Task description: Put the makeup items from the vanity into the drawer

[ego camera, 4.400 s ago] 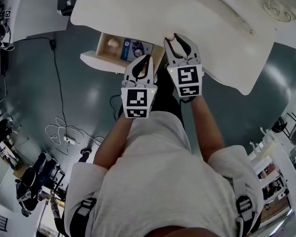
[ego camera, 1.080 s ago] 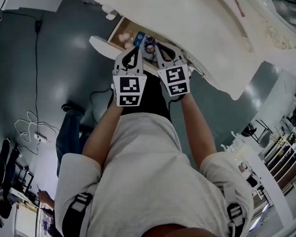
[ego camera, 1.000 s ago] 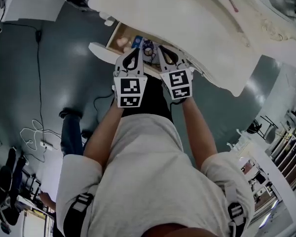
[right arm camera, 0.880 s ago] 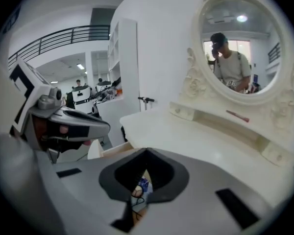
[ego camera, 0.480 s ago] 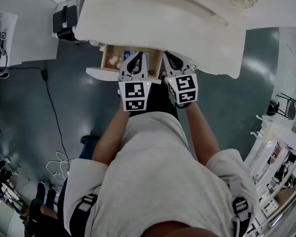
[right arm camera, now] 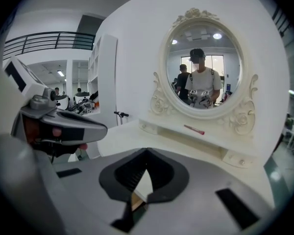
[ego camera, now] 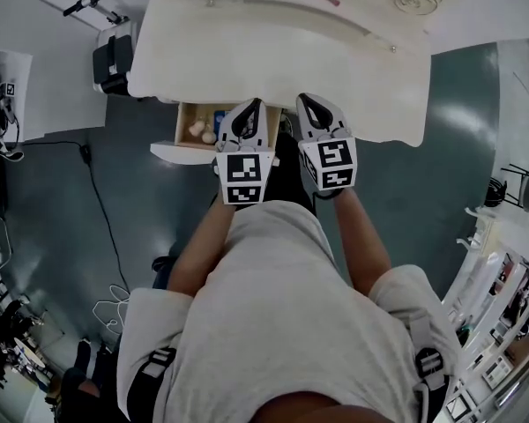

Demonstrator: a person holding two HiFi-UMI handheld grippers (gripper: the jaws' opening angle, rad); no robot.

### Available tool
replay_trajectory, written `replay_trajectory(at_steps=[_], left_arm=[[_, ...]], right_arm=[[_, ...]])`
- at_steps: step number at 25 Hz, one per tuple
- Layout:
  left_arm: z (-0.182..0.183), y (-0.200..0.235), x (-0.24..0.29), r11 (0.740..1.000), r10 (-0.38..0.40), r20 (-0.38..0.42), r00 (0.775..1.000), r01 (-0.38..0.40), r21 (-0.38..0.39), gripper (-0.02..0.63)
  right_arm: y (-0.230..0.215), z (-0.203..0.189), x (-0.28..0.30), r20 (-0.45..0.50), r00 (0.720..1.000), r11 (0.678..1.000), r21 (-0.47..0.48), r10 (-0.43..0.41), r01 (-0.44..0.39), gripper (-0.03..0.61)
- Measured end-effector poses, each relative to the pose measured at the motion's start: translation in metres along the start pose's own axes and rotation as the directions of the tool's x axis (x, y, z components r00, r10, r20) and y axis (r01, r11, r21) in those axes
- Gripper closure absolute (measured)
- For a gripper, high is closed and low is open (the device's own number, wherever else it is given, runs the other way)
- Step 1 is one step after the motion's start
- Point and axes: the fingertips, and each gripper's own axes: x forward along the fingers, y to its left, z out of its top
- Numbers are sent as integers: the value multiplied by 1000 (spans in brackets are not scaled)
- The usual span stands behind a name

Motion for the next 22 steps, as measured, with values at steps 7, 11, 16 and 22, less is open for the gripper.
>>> replay_trajectory(at_steps=[7, 11, 16, 22], left_arm=[[10, -23, 54, 1000, 20, -54, 998, -21, -9, 606], [18, -30, 78, 999, 38, -83, 996, -38, 3, 606], [23, -33, 105, 997, 70, -113, 991, -71, -2, 606], [24, -27, 130, 992, 120, -140, 983, -125, -23, 606]], right_arm=[[-56, 5, 23, -18, 998, 998, -5, 60, -61, 565], [-85, 9, 40, -18, 996, 996, 4, 92, -92, 565], [-109, 14, 64, -30, 990, 990, -8, 141, -141, 565], [-136, 20, 94, -55, 979, 979, -47, 194, -197, 565]])
